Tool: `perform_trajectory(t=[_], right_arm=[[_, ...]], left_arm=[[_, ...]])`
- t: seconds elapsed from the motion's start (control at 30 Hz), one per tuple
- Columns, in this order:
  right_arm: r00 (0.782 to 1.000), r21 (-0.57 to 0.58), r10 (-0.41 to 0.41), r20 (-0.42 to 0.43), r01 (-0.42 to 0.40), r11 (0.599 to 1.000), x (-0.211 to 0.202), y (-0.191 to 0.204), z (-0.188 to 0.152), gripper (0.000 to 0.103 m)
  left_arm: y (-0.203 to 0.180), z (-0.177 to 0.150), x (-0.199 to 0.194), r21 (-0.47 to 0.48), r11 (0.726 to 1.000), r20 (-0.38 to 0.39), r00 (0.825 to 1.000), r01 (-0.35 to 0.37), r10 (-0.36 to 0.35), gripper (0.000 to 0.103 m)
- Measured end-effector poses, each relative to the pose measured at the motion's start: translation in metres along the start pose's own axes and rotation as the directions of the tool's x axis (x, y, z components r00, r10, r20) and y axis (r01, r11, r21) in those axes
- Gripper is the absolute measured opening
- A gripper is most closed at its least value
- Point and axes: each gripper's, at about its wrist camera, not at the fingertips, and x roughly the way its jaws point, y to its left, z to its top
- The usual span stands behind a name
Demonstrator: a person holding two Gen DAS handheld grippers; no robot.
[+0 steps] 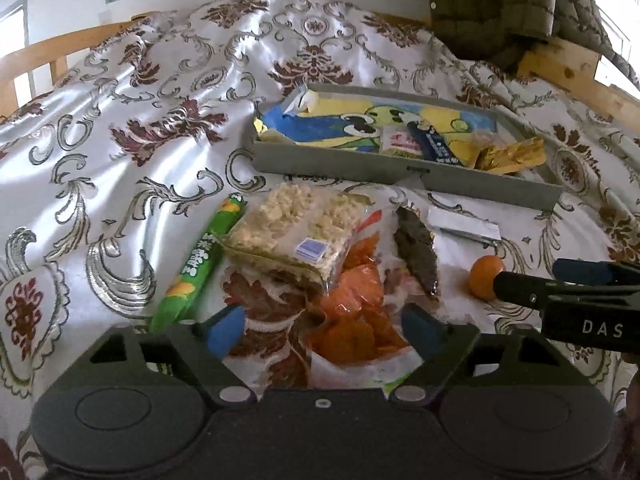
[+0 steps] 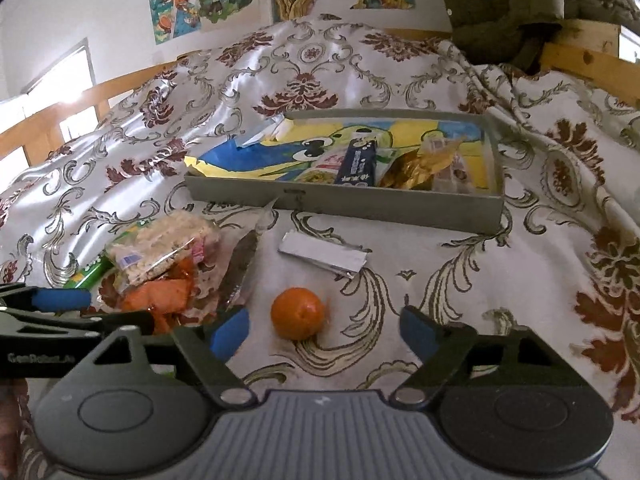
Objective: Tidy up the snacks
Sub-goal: 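Grasp the orange chips bag with the left tool while the right tool grasps the mandarin orange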
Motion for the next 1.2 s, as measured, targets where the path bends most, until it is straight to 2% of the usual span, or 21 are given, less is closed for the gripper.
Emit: perform_trajectory(t=[0.23,0.43,0.7,0.83,0.93,1.07,1.2], right_arm=[[1.0,-0.003,0.02,-0.008,-0.02,1.0,0.008,-0.001,-0.001,0.069],[0.999,-0.035,0.036,-0.019,-0.037,0.999,0.02,0.004,-0.001,0.063],[0.998,-0.079,0.048,-0.04,-0.051,0.996,0.033,0.014,-0.002,0.054],[0.998,-0.09,0.044,-0.044,-0.048,0.995,0.033,0.015,-0.003,0.037],[0.998,-0.09,0.047,-0.052,-0.051,0.995,0.031,0.015,-0.002,0.037],[0.997,-0.096,0.049,-0.055,-0.054,0.994,0.028,0.016,-0.003,0.037],[0.997,-0.101,0.048,-0.056,-0.054,0.993,0.026,0.018,-0.004,0.037]], left_arm=[[-0.008,-0.002,0.013,0.043,0.999,-0.033,0.999,0.034,-0.033,0.061],[-0.014,-0.002,0.02,0.064,0.998,-0.037,0.999,0.029,-0.026,0.058],[-0.008,0.001,0.017,-0.027,0.999,-0.038,0.998,0.046,-0.047,0.051],[-0.01,-0.001,0.014,-0.037,0.998,-0.034,0.998,0.046,-0.047,0.05],[-0.01,-0.003,0.009,-0.045,0.997,-0.04,0.997,0.056,-0.058,0.047],[-0.006,-0.004,-0.001,-0.068,0.994,-0.049,0.995,0.086,-0.089,0.032],[0.001,-0.006,-0.005,-0.11,0.989,-0.073,0.991,0.104,-0.112,0.032]])
